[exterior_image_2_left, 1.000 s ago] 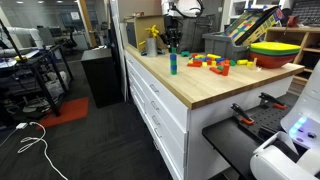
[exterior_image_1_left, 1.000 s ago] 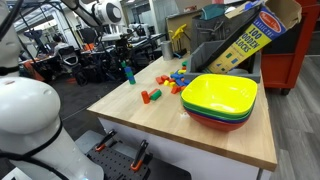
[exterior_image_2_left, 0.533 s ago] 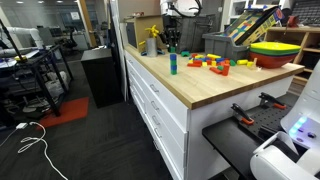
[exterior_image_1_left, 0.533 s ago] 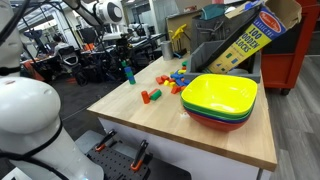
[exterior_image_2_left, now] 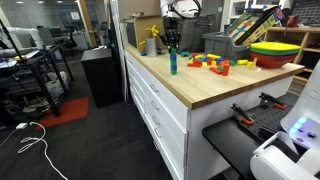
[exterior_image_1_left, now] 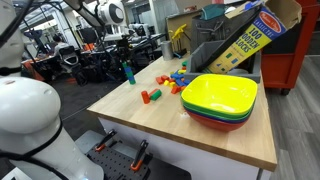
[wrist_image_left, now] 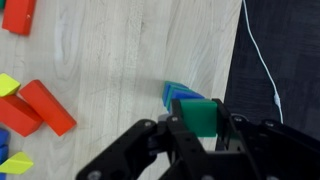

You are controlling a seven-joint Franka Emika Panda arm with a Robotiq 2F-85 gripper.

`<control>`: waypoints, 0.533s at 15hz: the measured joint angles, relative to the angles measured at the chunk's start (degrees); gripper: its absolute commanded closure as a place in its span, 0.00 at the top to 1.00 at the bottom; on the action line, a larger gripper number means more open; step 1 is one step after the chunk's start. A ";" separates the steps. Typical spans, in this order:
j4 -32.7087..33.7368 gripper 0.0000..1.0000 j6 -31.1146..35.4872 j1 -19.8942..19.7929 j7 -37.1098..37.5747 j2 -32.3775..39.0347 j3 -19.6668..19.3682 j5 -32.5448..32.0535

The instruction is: Pick up one square green block and put it on the pile of stacked up blocks on the left

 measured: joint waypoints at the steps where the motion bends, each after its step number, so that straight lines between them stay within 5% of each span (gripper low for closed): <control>1: 0.01 0.08 -0.06 0.00 0.11 0.05 -0.08 -0.01; 8: 0.16 0.08 -0.95 0.00 1.00 0.09 -0.64 -0.01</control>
